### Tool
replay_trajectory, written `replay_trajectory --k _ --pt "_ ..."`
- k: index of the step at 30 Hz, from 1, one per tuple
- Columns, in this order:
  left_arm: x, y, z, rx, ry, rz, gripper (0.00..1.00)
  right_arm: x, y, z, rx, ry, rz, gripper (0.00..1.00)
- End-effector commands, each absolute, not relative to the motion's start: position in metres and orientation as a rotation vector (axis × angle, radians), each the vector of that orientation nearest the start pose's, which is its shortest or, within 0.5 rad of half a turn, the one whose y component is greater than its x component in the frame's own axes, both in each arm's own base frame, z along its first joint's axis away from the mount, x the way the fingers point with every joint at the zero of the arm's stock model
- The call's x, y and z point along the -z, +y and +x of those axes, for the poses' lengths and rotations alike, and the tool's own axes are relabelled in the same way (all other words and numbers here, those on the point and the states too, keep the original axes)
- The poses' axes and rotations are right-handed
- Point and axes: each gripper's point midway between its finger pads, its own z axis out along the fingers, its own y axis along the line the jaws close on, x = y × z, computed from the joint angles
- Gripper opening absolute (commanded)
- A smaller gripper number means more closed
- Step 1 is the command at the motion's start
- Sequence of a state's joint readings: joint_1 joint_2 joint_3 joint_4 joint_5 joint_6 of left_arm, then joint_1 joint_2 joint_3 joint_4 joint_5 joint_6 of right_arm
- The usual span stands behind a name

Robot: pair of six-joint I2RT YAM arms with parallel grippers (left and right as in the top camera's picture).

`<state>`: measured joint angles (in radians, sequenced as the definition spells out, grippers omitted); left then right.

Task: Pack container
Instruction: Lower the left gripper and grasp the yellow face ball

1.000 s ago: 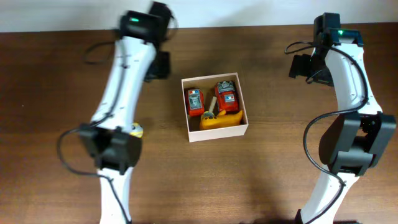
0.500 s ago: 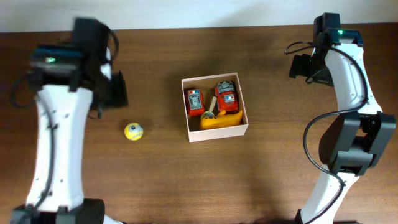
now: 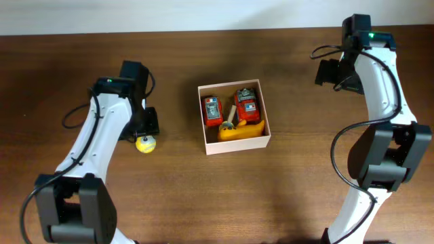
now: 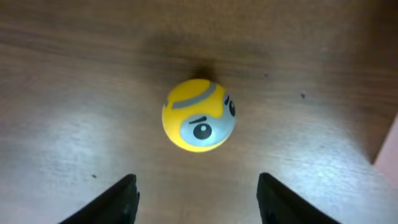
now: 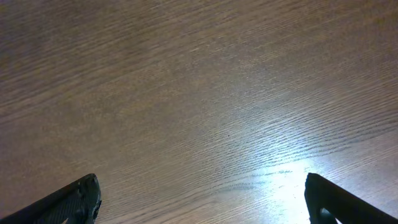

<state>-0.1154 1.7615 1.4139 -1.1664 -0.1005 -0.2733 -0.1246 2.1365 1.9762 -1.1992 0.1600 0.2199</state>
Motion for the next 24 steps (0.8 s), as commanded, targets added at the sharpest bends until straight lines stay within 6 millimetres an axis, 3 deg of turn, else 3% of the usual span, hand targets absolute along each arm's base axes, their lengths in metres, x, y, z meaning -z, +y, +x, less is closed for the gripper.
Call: replay_trajectory --k 1,6,13,24 --pt "-0.090 -0.022 0.328 -0.120 3.063 -0.241 0.64 -0.119 -0.086 0.457 0.228 2.865 0.522 0.99" --pt "-0.072 -0.021 0.321 -0.125 3.084 -0.133 0.67 -0.119 -0.086 0.457 0.228 2.865 0.522 0.99" --pt "-0.063 -0.029 0.326 -0.060 3.063 0.018 0.68 -0.119 -0.086 0.457 0.228 2.865 0.522 0.99" --pt "-0.040 -0.027 0.329 -0.060 3.029 0.078 0.77 -0.119 -0.086 0.457 0.228 2.865 0.522 0.99"
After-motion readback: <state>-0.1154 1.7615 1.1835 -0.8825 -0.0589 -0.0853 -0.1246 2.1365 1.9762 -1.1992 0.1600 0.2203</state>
